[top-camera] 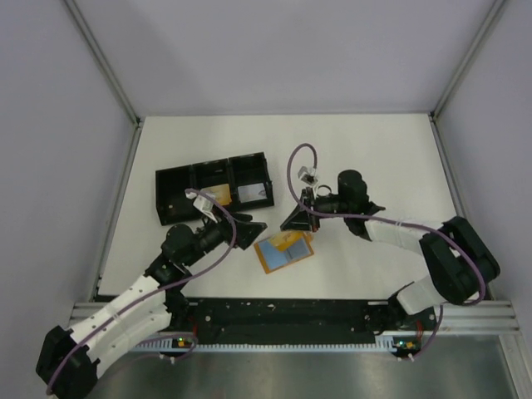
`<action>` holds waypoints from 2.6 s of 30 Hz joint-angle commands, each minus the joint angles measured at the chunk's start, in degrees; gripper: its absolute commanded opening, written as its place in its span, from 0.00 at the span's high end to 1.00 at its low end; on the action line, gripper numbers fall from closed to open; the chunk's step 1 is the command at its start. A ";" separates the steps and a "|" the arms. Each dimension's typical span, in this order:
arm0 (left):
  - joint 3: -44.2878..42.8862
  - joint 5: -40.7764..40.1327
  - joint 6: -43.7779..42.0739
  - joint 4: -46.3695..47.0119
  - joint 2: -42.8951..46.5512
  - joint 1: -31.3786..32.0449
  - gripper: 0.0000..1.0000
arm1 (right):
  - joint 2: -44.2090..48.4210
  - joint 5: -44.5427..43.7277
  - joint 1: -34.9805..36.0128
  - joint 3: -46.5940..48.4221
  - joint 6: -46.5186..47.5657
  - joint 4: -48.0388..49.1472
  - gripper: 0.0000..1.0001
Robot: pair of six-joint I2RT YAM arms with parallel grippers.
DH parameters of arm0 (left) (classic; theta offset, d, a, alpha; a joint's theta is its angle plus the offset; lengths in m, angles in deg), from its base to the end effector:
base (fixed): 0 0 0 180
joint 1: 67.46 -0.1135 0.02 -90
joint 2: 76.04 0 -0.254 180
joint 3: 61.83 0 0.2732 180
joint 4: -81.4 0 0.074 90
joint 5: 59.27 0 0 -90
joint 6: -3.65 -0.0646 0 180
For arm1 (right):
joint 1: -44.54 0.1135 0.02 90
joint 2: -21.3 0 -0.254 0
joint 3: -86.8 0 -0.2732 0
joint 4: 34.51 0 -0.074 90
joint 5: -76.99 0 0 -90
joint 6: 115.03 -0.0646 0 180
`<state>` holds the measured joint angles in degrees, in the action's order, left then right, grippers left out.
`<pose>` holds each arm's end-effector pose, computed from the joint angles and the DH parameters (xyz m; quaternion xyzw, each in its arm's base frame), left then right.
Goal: Take the credit cards out of the card holder
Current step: Place the credit card in the storage box.
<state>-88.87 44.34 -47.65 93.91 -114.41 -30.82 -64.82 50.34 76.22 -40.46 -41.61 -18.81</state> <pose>0.1719 -0.1468 0.2203 0.0721 0.6963 -0.4991 0.5108 0.2497 0.2219 0.1853 -0.3974 0.6404 0.5922 0.2850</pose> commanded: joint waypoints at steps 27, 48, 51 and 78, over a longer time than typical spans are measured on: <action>-5.16 16.10 6.04 21.56 -13.57 0.80 0.57 | 11.95 -23.80 -0.30 -15.18 -37.65 48.70 1.00; -17.02 6.86 -6.35 -29.83 -5.57 -15.70 1.00 | 23.10 -28.44 -6.72 -17.03 -21.68 17.20 0.12; -20.27 6.61 -8.54 -37.55 -7.94 -21.42 1.00 | 26.53 -33.80 -6.72 -16.94 -15.52 8.38 0.08; -45.59 5.82 -14.97 -48.66 -46.09 -32.95 1.00 | 33.57 -42.43 -6.63 -21.33 -6.36 2.91 0.04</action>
<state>-131.53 48.40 -63.82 42.50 -158.67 -63.78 -32.96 8.88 69.90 -61.64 -49.41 -16.91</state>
